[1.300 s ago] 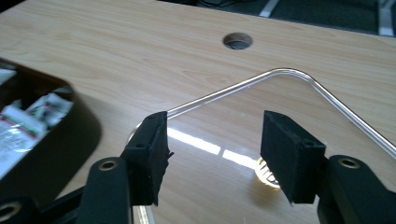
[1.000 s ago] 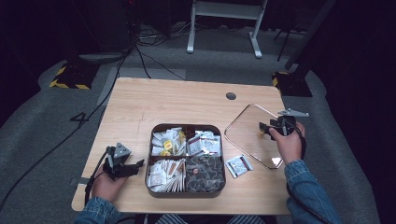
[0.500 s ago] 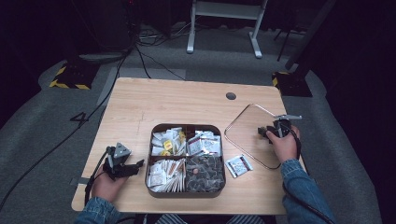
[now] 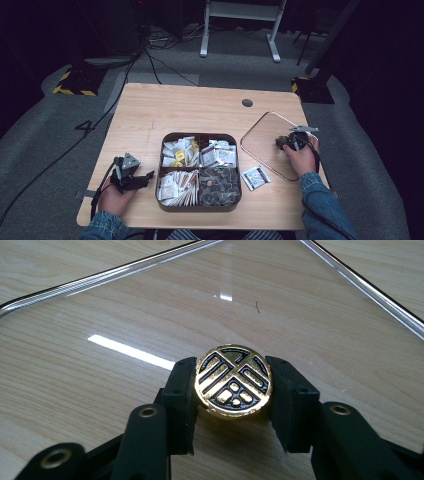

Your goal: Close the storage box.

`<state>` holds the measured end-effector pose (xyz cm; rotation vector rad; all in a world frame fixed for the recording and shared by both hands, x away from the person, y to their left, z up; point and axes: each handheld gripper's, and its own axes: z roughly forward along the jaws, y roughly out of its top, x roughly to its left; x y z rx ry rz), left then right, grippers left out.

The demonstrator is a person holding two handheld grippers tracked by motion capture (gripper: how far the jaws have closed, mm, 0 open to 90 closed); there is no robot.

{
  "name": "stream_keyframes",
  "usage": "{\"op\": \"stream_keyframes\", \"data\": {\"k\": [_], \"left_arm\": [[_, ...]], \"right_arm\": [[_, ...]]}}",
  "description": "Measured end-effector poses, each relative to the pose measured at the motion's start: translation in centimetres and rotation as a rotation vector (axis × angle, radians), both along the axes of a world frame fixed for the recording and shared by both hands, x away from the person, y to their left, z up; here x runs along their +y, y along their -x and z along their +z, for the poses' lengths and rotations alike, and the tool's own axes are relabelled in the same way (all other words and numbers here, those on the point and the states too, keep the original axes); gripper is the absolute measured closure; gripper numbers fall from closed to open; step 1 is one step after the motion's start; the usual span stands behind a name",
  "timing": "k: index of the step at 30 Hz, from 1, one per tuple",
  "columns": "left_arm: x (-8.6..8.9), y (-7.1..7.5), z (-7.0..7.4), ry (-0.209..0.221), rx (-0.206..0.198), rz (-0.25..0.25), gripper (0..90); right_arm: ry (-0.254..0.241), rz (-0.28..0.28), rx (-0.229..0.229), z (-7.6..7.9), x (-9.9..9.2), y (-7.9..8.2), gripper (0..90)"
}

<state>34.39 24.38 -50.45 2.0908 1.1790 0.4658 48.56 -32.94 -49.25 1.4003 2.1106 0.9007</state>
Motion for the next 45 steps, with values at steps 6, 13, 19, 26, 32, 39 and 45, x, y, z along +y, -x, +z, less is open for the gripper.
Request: {"op": "stream_keyframes", "data": {"k": [6,13,19,26,32,39,45], "left_arm": [[0.0,0.0,0.0,0.000,0.000,0.000,31.4],[0.0,0.0,0.0,0.000,0.000,0.000,31.4],[0.0,0.0,0.0,0.002,0.001,0.000,31.4],[0.0,0.0,0.0,0.001,0.004,-0.002,31.4],[0.0,0.0,0.0,0.002,0.002,-0.001,31.4],[0.0,0.0,0.0,0.002,0.002,-0.001,31.4],[0.0,0.0,0.0,0.002,0.002,-0.001,31.4]], "right_arm": [[-0.018,-0.001,-0.038,-0.4,-0.1,0.3,58.7],[-0.022,-0.002,-0.055,-0.6,-0.1,0.5,58.8],[-0.018,-0.001,-0.061,-0.6,-0.1,0.5,59.1],[-0.013,-0.001,-0.050,-0.3,-0.2,0.5,59.2],[-0.060,-0.003,-0.078,1.2,-0.5,0.8,59.2],[-0.071,0.024,-0.117,3.8,-0.2,1.5,59.2],[-0.073,0.049,-0.152,5.8,0.2,1.9,59.2]]}}
